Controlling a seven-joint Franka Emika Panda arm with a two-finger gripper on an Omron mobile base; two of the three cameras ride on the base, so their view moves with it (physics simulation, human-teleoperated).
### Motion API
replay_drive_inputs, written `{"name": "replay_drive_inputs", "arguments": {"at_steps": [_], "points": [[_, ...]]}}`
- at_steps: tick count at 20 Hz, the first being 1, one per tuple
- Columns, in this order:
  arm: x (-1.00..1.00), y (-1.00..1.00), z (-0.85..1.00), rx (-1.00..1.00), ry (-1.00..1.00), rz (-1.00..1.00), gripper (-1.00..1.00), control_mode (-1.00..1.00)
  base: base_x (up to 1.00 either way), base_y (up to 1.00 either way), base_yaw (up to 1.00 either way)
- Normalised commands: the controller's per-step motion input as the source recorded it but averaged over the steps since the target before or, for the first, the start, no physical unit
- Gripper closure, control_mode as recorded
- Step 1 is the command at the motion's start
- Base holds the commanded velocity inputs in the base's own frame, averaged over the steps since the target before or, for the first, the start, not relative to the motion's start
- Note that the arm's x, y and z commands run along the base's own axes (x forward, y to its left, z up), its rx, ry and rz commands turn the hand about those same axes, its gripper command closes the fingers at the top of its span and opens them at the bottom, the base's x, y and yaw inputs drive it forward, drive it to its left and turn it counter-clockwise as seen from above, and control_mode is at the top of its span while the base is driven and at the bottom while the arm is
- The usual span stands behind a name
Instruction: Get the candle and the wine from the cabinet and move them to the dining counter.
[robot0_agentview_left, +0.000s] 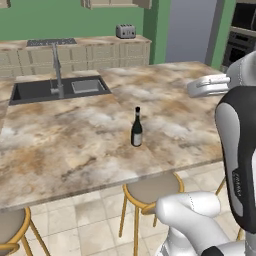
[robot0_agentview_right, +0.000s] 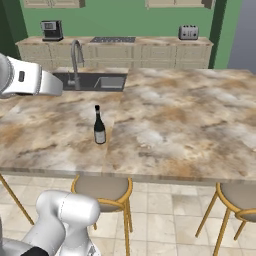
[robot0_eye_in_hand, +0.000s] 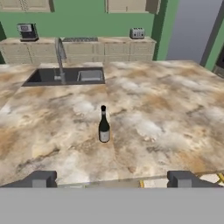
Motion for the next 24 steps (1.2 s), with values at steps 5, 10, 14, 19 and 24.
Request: {"name": "replay_drive_inputs", "arguments": {"at_steps": [5,10,14,19,24], "points": [[0.0,0.0,0.0,0.0,0.0,0.0,-1.0,1.0,-0.65,-0.9,-0.02],[0.0,0.0,0.0,0.0,0.0,0.0,-1.0,1.0,-0.53,-1.0,0.0],[0.0,0.0,0.0,0.0,0.0,0.0,-1.0,1.0,-0.28,-1.0,0.0],[0.0,0.0,0.0,0.0,0.0,0.0,-1.0,1.0,-0.17,-1.0,0.0],[0.0,0.0,0.0,0.0,0.0,0.0,-1.0,1.0,-0.1,-1.0,0.01]]}}
